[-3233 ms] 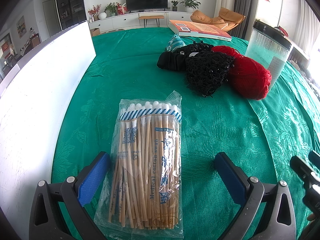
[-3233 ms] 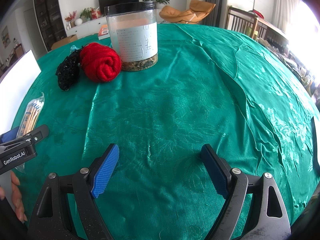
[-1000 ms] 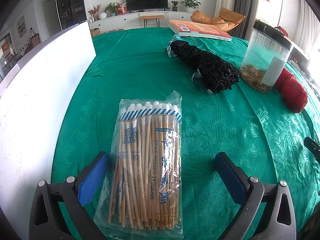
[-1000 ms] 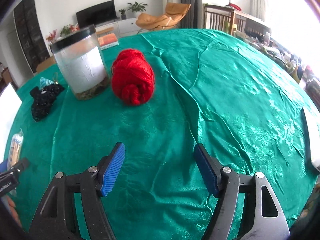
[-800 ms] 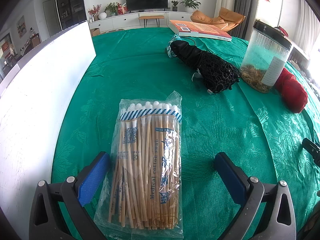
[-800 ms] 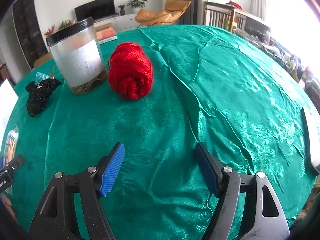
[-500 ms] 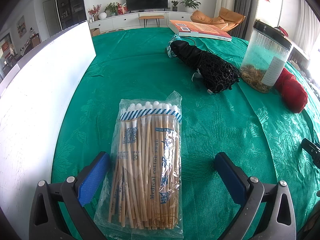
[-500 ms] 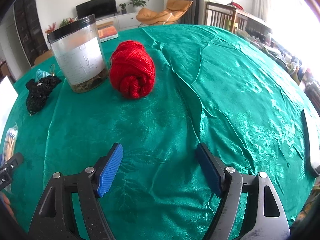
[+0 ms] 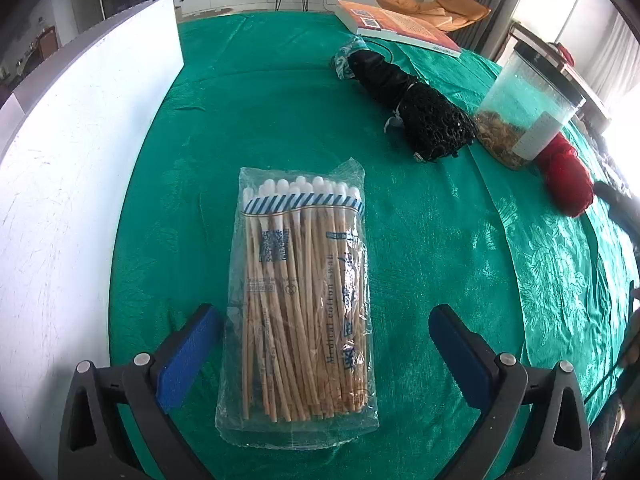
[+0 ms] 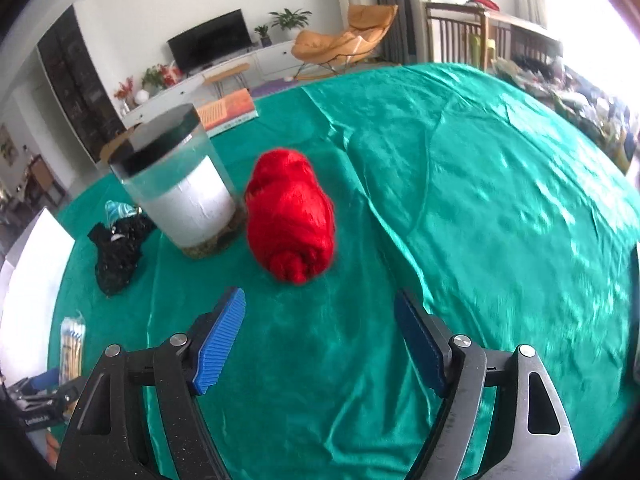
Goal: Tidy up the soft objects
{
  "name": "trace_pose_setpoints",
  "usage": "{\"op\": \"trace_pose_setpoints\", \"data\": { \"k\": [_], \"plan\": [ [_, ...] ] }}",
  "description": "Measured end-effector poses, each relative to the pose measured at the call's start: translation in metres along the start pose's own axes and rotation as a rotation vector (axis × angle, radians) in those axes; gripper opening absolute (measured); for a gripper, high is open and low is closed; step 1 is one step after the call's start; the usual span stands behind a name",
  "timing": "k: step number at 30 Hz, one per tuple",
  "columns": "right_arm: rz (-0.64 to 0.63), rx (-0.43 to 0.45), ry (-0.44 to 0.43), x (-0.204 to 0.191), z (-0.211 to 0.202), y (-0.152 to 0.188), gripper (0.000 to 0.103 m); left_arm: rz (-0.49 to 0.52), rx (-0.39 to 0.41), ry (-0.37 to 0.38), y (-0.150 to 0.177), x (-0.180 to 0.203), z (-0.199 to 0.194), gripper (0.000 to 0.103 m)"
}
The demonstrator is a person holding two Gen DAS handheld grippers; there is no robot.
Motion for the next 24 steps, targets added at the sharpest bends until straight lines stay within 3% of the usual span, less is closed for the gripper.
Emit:
{"op": "trace_pose_setpoints", "data": {
  "k": [3, 5, 6, 7, 8, 10, 13, 16, 21, 24],
  "plan": [
    [-0.097, -0.024, 0.032, -0.02, 0.023, -0.031, 0.08, 0.041, -0.002, -0.067, 0.004, 0.006, 0.005, 0.103],
    [-0.151, -0.049, 0.027, -0.03, 0.041, -0.039, 0.08, 0.054, 0.032, -0.1, 0.006, 0.01, 0.005, 0.095],
    [-0.172, -0.072, 0.017, -0.033, 0.051, -0.039, 0.075, 0.058, 0.069, -0.116, 0.006, 0.013, 0.0, 0.074],
    [-0.186, -0.11, 0.031, -0.034, 0.061, -0.037, 0.052, 0.074, 0.09, -0.124, 0.006, 0.016, -0.003, 0.047],
    [-0.188, -0.121, 0.06, -0.031, 0.064, -0.036, 0.037, 0.095, 0.083, -0.113, 0.005, 0.02, -0.003, 0.038],
    [-0.111, -0.091, 0.019, -0.02, 0.055, -0.043, 0.036, 0.084, 0.089, -0.09, 0.003, 0.022, -0.004, 0.035],
    [-0.019, 0.007, -0.007, -0.003, 0.02, -0.058, 0.036, -0.037, 0.092, 0.054, -0.003, 0.014, -0.015, 0.033],
    [0.005, 0.113, -0.013, -0.002, -0.023, -0.079, 0.036, -0.071, 0.135, 0.13, -0.011, 0.012, -0.038, 0.033],
    [-0.034, 0.215, -0.134, -0.049, -0.095, -0.089, 0.036, -0.137, 0.203, 0.234, -0.017, -0.002, -0.095, 0.033],
    [-0.061, 0.217, -0.265, -0.099, -0.128, -0.075, 0.036, -0.168, 0.262, 0.241, -0.014, -0.035, -0.14, 0.033]
  ]
}}
Point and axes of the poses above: each gripper's, at about its wrist camera, not at the fingertips, and z roughly the way its jaws point, x to its right, y to its underside, the point moved 5 cm from there along z, roughly the way its jaws point
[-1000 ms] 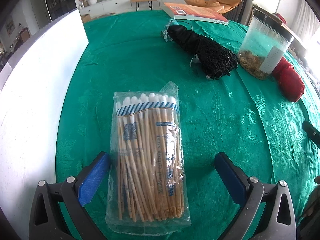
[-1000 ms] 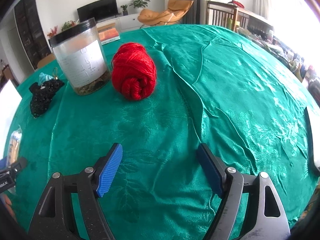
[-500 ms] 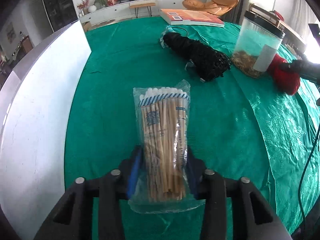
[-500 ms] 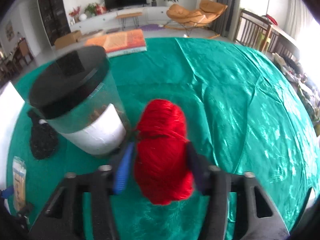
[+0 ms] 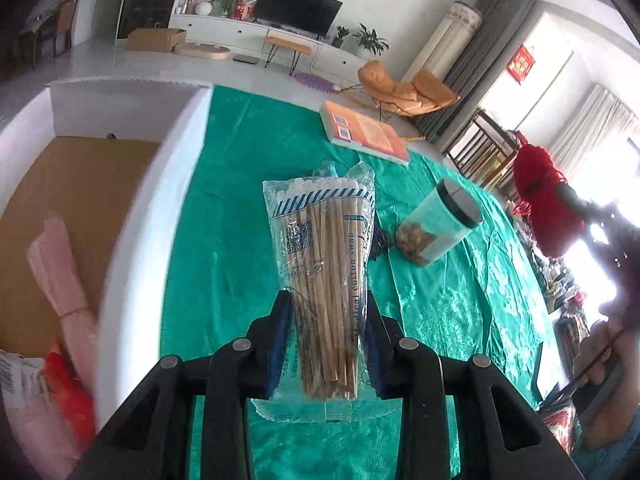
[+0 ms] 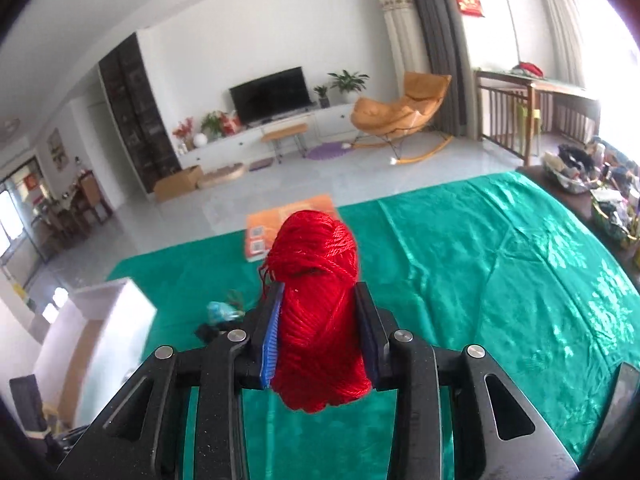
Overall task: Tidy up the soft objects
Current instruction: 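Carry both items over the white box and open both grippers to drop them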
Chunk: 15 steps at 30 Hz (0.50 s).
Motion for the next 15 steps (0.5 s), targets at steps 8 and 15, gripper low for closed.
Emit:
{"op": "trace_pose_setpoints", "data": {
  "k": [8, 15],
  "plan": [
    [-0.102, -0.134, -0.444, -0.212, -0.012, 0.05, 0.036, -0.017, 0.119, -0.35, -0.006, -0.127, -0.13, 0.033],
    [-0.236, -0.381, -0.653, -0.315, 0.01, 0.139, 0.072, -0.169, 0.143, -0.624, 0.03, -0.222, -0.155, 0.1]
  ]
}}
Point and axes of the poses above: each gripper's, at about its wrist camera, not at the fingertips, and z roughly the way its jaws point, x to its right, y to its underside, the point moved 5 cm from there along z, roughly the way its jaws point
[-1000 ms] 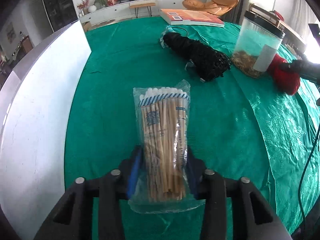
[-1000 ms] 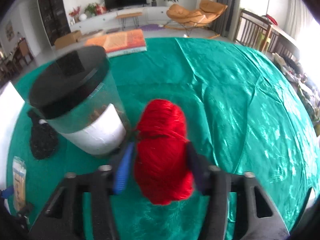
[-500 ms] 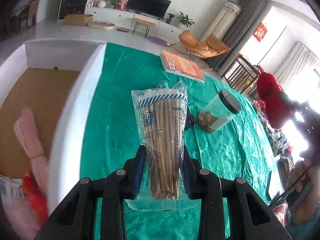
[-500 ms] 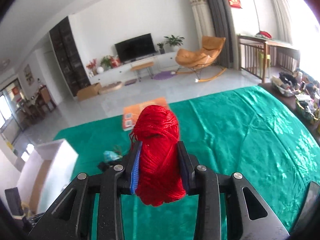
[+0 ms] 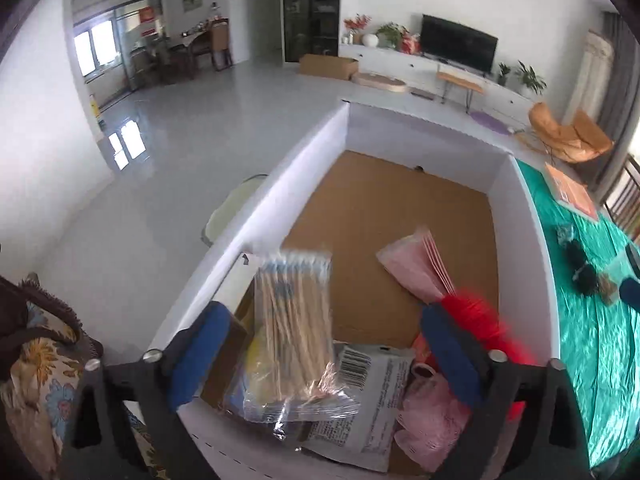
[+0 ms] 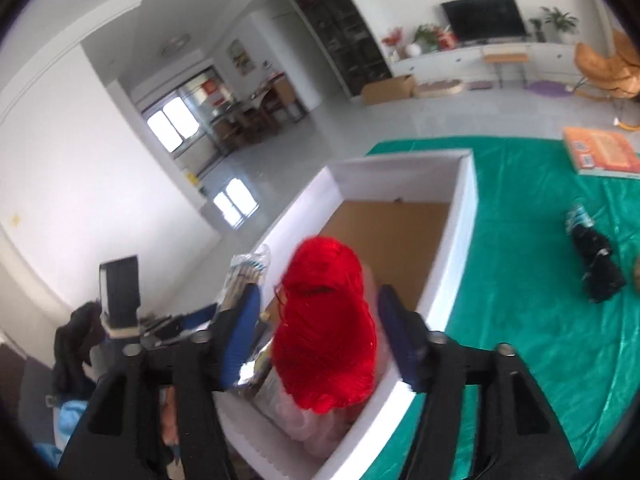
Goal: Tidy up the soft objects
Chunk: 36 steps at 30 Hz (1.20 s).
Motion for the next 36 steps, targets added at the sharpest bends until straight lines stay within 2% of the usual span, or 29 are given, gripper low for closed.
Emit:
{"op": "trace_pose_setpoints", "data": {
  "k": [2, 6, 9, 11, 13, 17, 20, 22, 24, 28, 31, 36],
  "plan": [
    [-0.046, 0.012, 0.058, 0.007, -0.003, 0.01, 0.072, -0.039, 0.027, 0.0, 0.001, 0.0, 0.001, 0.1],
    [-0.103, 0.102, 0.31, 0.061, -0.029, 0.025, 0.075, -0.047, 0.061, 0.125, -0.002, 0.034, -0.008, 0.1],
    [-0.089, 0.128, 0.547, 0.13, -0.044, 0.051, 0.076, 0.038, 0.083, 0.239, -0.001, 0.088, -0.023, 0.1],
    [-0.028, 0.108, 0.702, 0.182, -0.056, 0.079, 0.076, 0.127, 0.09, 0.332, 0.007, 0.136, -0.036, 0.1],
    [0.069, 0.08, 0.8, 0.23, -0.072, 0.106, 0.076, 0.22, 0.086, 0.42, 0.021, 0.181, -0.051, 0.1],
    [0.235, 0.11, 0.878, 0.282, -0.113, 0.144, 0.076, 0.407, 0.038, 0.551, 0.064, 0.268, -0.068, 0.1],
    [0.315, 0.091, 0.916, 0.303, -0.125, 0.154, 0.076, 0.512, -0.037, 0.586, 0.097, 0.318, -0.061, 0.1],
    [0.345, 0.085, 0.91, 0.312, -0.124, 0.15, 0.076, 0.559, -0.089, 0.571, 0.115, 0.34, -0.048, 0.1],
    [0.335, 0.076, 0.916, 0.308, -0.12, 0.149, 0.076, 0.564, -0.129, 0.556, 0.126, 0.35, -0.03, 0.1],
    [0.325, 0.052, 0.924, 0.307, -0.119, 0.152, 0.077, 0.509, -0.175, 0.502, 0.131, 0.342, 0.004, 0.1],
    [0.324, 0.047, 0.925, 0.304, -0.117, 0.154, 0.078, 0.491, -0.188, 0.443, 0.134, 0.341, 0.027, 0.1],
    [0.321, 0.042, 0.918, 0.303, -0.115, 0.154, 0.081, 0.517, -0.186, 0.367, 0.136, 0.343, 0.056, 0.1]
  ]
}}
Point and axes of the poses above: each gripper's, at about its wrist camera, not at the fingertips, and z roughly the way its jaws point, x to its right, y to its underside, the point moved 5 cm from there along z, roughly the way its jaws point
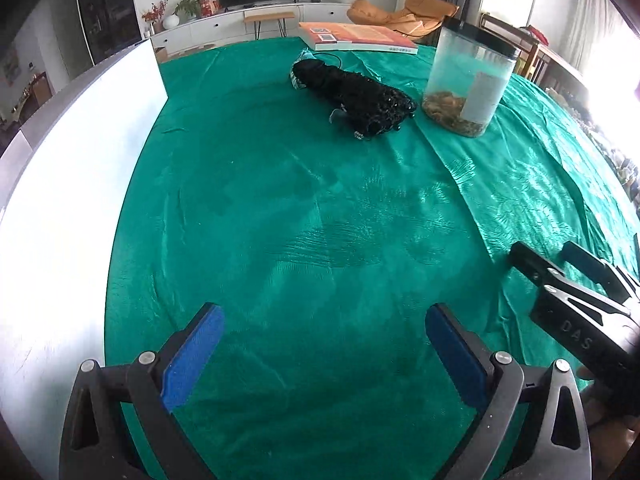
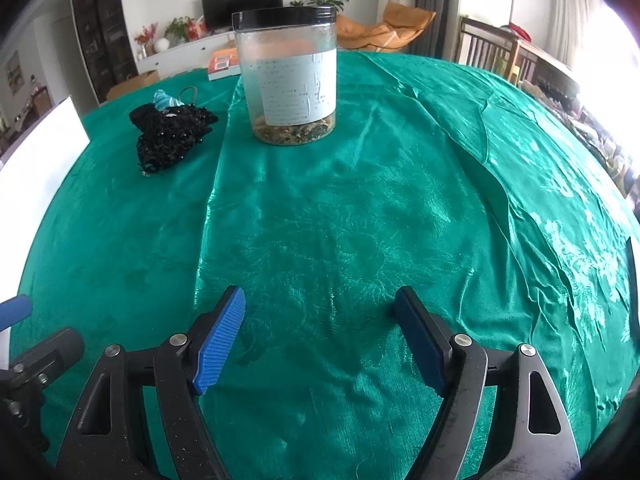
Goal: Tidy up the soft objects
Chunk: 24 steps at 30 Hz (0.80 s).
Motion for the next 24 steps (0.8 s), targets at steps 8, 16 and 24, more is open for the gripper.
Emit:
{"op": "trace_pose_setpoints", "data": {
  "k": [8, 16, 24],
  "plan": [
    [-0.002, -0.002, -0.003, -0.001, 0.0, 0.001, 0.082, -0.033, 0.019, -0.053, -0.008, -0.023, 0.016, 0.1],
    [-0.002, -0.003, -0.003, -0.001, -0.001, 0.0, 0.082, -0.059, 0.084, -0.065, -0.008, -0.04, 0.018, 0.103],
    [-0.194, 0.129, -0.203, -0.069, -0.014, -0.079, 0.082, -0.063, 0.087, -0.068, -0.008, -0.039, 0.018, 0.103]
  ]
}}
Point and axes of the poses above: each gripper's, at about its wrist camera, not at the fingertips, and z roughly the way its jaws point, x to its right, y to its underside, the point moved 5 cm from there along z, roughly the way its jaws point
